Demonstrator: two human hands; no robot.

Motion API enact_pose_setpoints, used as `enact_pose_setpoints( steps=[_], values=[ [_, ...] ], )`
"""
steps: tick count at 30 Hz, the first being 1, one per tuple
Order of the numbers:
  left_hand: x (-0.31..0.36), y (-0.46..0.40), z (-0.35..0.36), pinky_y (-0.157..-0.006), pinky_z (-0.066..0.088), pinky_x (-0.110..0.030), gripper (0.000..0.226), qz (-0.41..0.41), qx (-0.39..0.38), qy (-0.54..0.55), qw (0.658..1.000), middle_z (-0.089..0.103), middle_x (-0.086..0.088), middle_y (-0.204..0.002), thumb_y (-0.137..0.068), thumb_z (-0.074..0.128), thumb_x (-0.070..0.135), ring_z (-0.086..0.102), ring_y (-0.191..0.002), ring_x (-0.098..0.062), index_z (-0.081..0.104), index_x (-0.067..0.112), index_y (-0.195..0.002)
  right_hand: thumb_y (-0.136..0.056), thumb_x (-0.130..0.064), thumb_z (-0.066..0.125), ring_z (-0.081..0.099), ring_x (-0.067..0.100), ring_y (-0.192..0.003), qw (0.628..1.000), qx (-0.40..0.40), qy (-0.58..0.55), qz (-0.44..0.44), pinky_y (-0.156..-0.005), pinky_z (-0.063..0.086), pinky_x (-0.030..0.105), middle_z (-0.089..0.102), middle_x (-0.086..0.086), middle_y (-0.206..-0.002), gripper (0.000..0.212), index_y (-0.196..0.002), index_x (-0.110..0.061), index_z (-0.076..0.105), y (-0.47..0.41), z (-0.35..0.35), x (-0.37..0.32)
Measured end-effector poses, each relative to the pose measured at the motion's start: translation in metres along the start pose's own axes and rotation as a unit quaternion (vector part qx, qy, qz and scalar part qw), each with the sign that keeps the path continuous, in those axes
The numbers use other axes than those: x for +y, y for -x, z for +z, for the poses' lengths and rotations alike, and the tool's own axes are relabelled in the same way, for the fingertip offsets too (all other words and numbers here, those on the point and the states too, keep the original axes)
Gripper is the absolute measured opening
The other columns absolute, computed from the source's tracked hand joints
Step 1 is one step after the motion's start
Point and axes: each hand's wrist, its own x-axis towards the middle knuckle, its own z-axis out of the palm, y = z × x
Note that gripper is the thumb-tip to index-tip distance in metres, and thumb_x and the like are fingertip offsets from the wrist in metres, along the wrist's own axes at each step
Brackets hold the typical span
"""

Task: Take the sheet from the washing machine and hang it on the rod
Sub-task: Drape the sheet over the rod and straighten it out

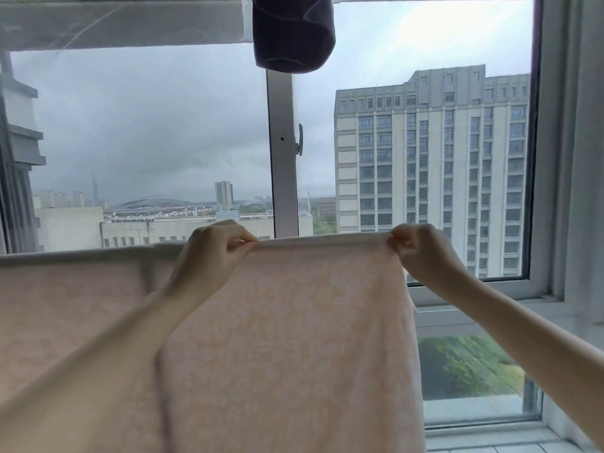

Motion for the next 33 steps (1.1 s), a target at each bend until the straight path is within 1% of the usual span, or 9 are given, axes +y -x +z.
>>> enact_pose_setpoints(
  steps=[2,3,5,9,13,17,26,30,33],
  values=[
    [0.008,-0.001,0.005,-0.073,0.053,-0.033,0.003,0.014,0.003,-0.013,1.000,0.066,0.012,-0.080,-0.083,0.072,0.016,0.064,-0.075,-0.008,0.074,0.018,-0.081,-0.088,-0.005,0.050,0.059,0.028,-0.075,0.993,0.014,0.116,-0.018,-0.068,0.051,0.038,0.065,0.006,-0.079,0.013,-0.084,-0.009,0.061,0.004,0.003,-0.008],
    [0.010,-0.002,0.006,-0.072,0.053,-0.032,0.004,0.020,0.002,-0.019,1.000,0.065,0.013,-0.081,-0.084,0.071,0.016,0.064,-0.075,-0.008,0.073,0.018,-0.082,-0.085,-0.005,0.051,0.056,0.029,-0.080,0.986,0.019,0.166,-0.025,-0.071,0.050,0.042,0.061,0.005,-0.084,0.008,-0.090,-0.009,0.056,0.006,0.005,-0.014],
    [0.011,-0.001,0.006,-0.072,0.052,-0.032,0.004,0.022,0.000,-0.023,0.999,0.065,0.013,-0.082,-0.085,0.069,0.016,0.063,-0.076,-0.008,0.072,0.018,-0.084,-0.080,-0.006,0.056,0.051,0.028,-0.095,0.979,0.029,0.197,-0.040,-0.080,0.047,0.044,0.054,0.005,-0.101,0.026,-0.105,-0.011,0.050,0.008,0.008,-0.029],
    [-0.001,0.006,-0.009,-0.077,0.054,-0.032,0.006,0.018,-0.017,-0.028,0.999,0.068,0.011,-0.088,-0.087,0.068,0.018,0.065,-0.082,-0.006,0.072,0.019,-0.091,-0.093,-0.019,0.049,0.051,0.021,-0.106,0.978,0.008,0.115,-0.174,-0.089,0.047,0.040,0.058,0.003,-0.115,0.022,-0.112,-0.014,0.058,0.008,0.026,-0.059],
    [-0.027,0.014,-0.035,-0.078,0.054,-0.037,0.006,-0.006,-0.012,-0.050,0.999,0.069,0.010,-0.089,-0.086,0.068,0.019,0.065,-0.084,-0.009,0.073,0.020,-0.091,-0.099,-0.030,0.039,0.057,0.018,-0.101,0.966,-0.016,0.103,-0.237,-0.082,0.047,0.031,0.061,-0.001,-0.110,0.028,-0.113,-0.017,0.060,0.006,0.057,-0.083],
    [-0.060,0.024,-0.066,-0.084,0.051,-0.037,0.008,-0.021,-0.012,-0.070,0.997,0.069,0.009,-0.092,-0.087,0.069,0.018,0.062,-0.090,-0.011,0.073,0.019,-0.093,-0.100,-0.032,0.038,0.061,0.020,-0.089,0.962,-0.045,0.070,-0.261,-0.077,0.052,0.040,0.063,0.001,-0.101,0.028,-0.109,-0.016,0.060,0.000,0.083,-0.117],
    [-0.141,0.054,-0.137,-0.084,0.047,-0.020,0.015,-0.032,-0.022,-0.069,0.997,0.069,0.008,-0.097,-0.088,0.067,0.018,0.063,-0.090,-0.005,0.072,0.016,-0.102,-0.100,-0.034,0.041,0.062,0.022,-0.086,0.957,-0.054,0.042,-0.280,-0.071,0.052,0.039,0.060,0.001,-0.104,0.026,-0.110,-0.018,0.058,0.006,0.146,-0.222],
    [-0.183,0.060,-0.178,-0.076,0.043,-0.005,0.010,-0.032,-0.033,-0.057,0.997,0.068,0.008,-0.089,-0.085,0.070,0.012,0.062,-0.083,-0.001,0.074,0.015,-0.093,-0.099,-0.033,0.045,0.057,0.020,-0.093,0.962,-0.027,0.042,-0.269,-0.073,0.050,0.038,0.059,-0.002,-0.101,0.021,-0.099,-0.018,0.060,0.006,0.170,-0.269],
    [-0.209,0.057,-0.199,-0.072,0.044,-0.009,0.011,-0.030,-0.043,-0.044,0.998,0.066,0.010,-0.081,-0.082,0.072,0.006,0.061,-0.078,-0.001,0.072,0.017,-0.083,-0.097,-0.033,0.048,0.055,0.019,-0.092,0.960,-0.020,0.087,-0.266,-0.076,0.050,0.038,0.059,-0.003,-0.099,0.020,-0.096,-0.017,0.060,0.010,0.184,-0.295]
  ],
)
